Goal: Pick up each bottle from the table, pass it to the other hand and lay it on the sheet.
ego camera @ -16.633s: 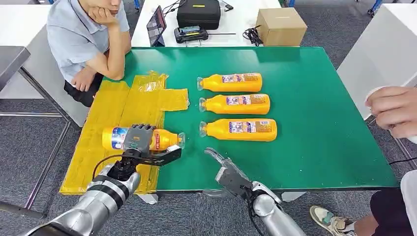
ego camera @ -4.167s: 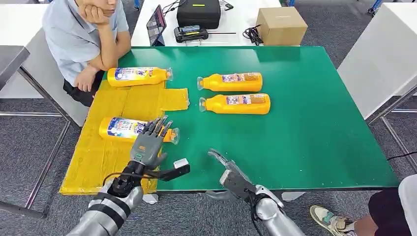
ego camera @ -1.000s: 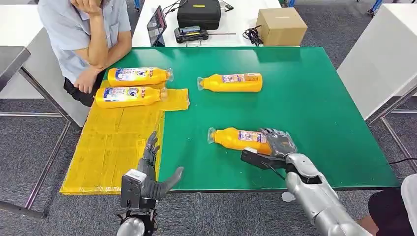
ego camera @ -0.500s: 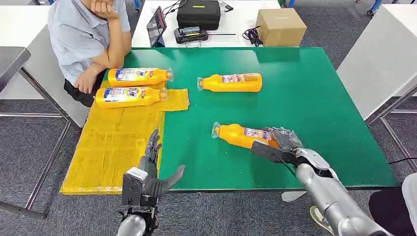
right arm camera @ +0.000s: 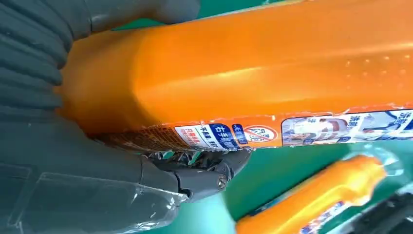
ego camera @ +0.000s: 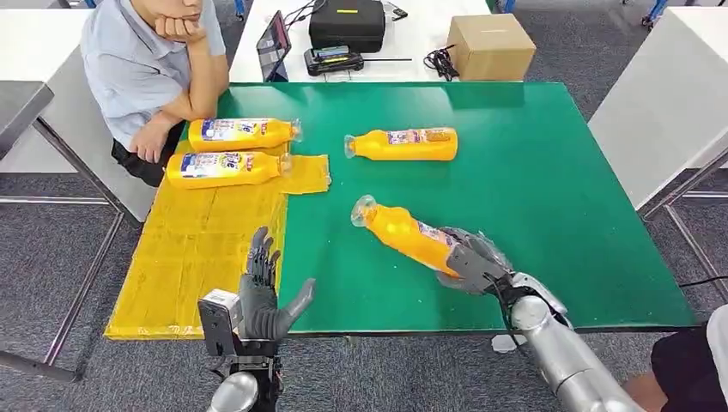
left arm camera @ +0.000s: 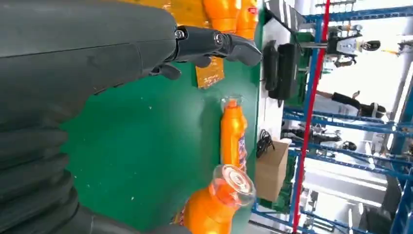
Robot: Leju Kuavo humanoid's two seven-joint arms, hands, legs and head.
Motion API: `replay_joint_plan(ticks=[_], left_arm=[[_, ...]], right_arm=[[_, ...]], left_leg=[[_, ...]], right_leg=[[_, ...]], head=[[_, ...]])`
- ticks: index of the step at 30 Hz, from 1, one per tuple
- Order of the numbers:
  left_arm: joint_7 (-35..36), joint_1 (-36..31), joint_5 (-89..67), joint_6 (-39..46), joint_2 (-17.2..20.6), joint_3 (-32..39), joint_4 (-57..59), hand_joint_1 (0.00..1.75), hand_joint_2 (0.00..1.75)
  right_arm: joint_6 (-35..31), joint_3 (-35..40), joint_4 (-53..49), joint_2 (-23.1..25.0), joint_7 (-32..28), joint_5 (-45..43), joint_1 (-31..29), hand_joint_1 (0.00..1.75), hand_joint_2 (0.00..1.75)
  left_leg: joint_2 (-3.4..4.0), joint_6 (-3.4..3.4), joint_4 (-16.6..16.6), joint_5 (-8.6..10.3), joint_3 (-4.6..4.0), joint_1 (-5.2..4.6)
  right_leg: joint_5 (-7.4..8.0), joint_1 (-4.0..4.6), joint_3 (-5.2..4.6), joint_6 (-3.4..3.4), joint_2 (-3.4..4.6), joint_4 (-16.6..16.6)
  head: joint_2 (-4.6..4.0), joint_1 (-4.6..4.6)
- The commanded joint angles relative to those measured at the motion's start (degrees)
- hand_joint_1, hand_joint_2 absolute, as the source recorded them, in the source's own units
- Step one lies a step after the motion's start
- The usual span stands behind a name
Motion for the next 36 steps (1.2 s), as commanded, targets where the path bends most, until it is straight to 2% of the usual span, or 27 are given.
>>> replay_joint_plan(ticks=[1,6,8,9,12,23,31,33,36], left_arm=[[1.0,-2.5,4.6,-2.8,1.5,-0.8,6.7,0.00,1.75],[0.9,-2.5,4.7,-2.8,1.4,-0.9,6.7,0.00,1.75],[6.9,-3.4,10.0,-11.2,2.7,-3.3,9.5,0.00,1.75],[7.3,-3.7,12.0,-13.5,2.5,-3.2,11.5,0.00,1.75],[5.3,-6.6,14.2,-17.5,1.7,-3.9,17.9,0.00,1.75],[2.5,-11.2,16.9,-25.5,0.2,-4.0,20.9,0.00,1.75],[2.0,-11.5,16.9,-25.9,-0.2,-4.1,20.9,0.00,1.75],[-1.8,-11.4,13.9,-23.7,0.1,-4.9,19.5,0.00,1.75],[-2.2,-11.9,12.5,-22.5,-0.1,-5.4,18.8,0.00,1.75]], right_arm=[[-0.2,-2.6,-5.8,3.9,0.0,-1.1,1.8,1.75,1.75],[-0.3,-2.7,-5.7,3.6,0.0,-1.0,1.9,1.75,1.75],[1.8,-1.7,-5.9,4.9,-1.6,-2.6,1.0,1.75,1.75],[2.3,-0.8,-6.1,5.8,-1.8,-2.7,0.6,1.75,1.75],[4.8,3.1,-6.9,7.7,-1.8,-3.8,-0.2,1.75,1.75],[7.3,10.6,-5.3,7.9,-2.8,-6.9,-1.7,1.75,1.75],[7.5,10.7,-5.2,7.7,-2.8,-7.1,-1.8,1.75,1.75],[7.7,11.1,-5.0,7.6,-2.9,-7.3,-1.8,1.75,1.75],[7.7,11.7,-4.6,7.8,-2.9,-7.3,-1.8,1.75,1.75]], left_leg=[[0.14,-0.15,0.0,-0.10,0.18,0.08],[0.03,-0.08,0.0,-0.03,-0.03,0.04],[0.10,-0.10,0.0,-0.04,-0.01,0.04],[0.10,-0.08,0.0,-0.03,-0.04,0.02],[0.24,-0.16,0.0,-0.08,0.09,0.08],[0.11,-0.09,0.0,-0.01,-0.07,0.07],[0.09,-0.15,0.0,-0.06,-0.02,0.09],[0.07,-0.10,0.0,0.00,-0.12,0.03],[0.05,-0.12,0.0,-0.01,-0.11,0.06]], right_leg=[[-0.06,0.09,0.15,-0.18,0.10,0.0],[-0.03,0.04,-0.03,-0.10,0.00,0.0],[-0.02,0.05,-0.04,-0.11,0.06,0.0],[-0.01,0.03,-0.07,-0.09,0.07,0.0],[-0.01,0.10,0.05,-0.19,0.20,-0.1],[-0.01,0.06,-0.07,-0.08,0.08,0.0],[-0.04,0.09,-0.01,-0.15,0.06,0.0],[-0.01,0.03,-0.12,-0.09,0.04,0.0],[-0.02,0.06,-0.10,-0.11,0.02,0.0]], head=[[0.00,-0.02],[0.00,0.00],[0.00,0.00],[0.00,0.00],[0.00,0.00],[0.00,0.00],[0.00,0.00],[0.00,0.00],[0.00,0.00]])
